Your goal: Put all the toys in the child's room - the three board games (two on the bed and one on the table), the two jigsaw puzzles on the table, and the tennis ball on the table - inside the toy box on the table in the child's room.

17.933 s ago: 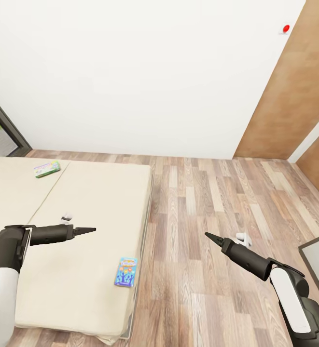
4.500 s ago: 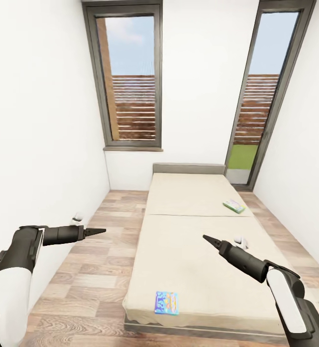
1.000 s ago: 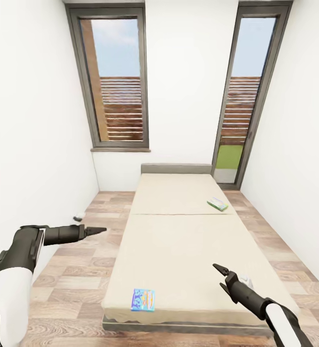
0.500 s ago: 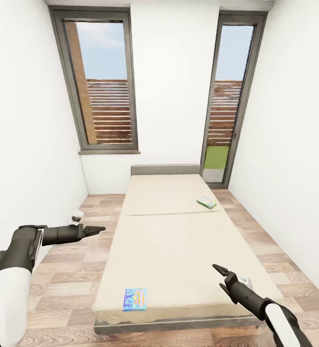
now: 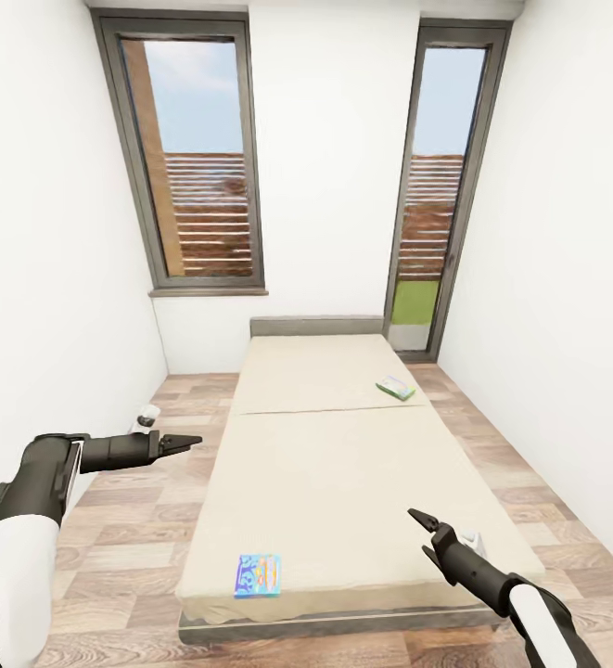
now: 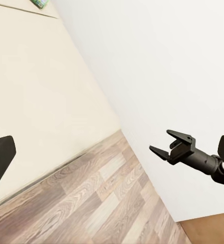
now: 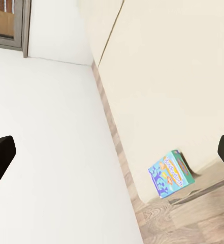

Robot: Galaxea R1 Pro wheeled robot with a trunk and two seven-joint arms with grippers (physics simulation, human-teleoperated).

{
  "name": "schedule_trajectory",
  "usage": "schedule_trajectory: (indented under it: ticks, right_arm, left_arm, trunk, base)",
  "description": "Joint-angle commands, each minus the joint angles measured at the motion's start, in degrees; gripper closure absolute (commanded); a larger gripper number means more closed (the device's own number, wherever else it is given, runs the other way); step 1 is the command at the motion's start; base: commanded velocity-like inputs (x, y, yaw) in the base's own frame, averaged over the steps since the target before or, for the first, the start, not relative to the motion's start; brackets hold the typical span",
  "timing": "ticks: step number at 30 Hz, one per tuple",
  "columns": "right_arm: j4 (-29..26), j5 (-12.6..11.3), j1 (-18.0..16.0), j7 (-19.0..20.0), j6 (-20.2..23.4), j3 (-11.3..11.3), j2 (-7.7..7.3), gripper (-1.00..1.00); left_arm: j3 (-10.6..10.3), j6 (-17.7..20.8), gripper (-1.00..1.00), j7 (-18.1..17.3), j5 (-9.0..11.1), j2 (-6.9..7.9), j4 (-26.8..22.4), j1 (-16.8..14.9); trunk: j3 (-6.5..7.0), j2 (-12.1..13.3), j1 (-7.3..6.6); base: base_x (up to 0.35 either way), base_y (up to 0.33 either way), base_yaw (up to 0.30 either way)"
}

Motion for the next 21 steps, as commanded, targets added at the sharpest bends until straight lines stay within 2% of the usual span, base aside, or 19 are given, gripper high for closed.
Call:
schedule_trajectory:
  ticks: [1, 21]
  right_arm:
    - [0.0, -0.1, -0.1, 0.1, 0.4, -0.1, 0.01, -1.0]
    - [0.0, -0.2, -0.1, 0.1, 0.4, -0.1, 0.0, -1.0]
  left_arm:
    - [0.2, 0.6, -1.0, -0.5, -0.6, -0.04, 0.0, -0.1]
    - [0.2, 0.8, -1.0, -0.5, -0.4, -0.04, 0.0, -0.1]
  trunk:
    - [-0.28, -0.5, 0.24]
    - [-3.87, -8.5, 4.63]
  base:
    - [0.0, 0.0, 0.0]
    - [0.0, 0.0, 0.0]
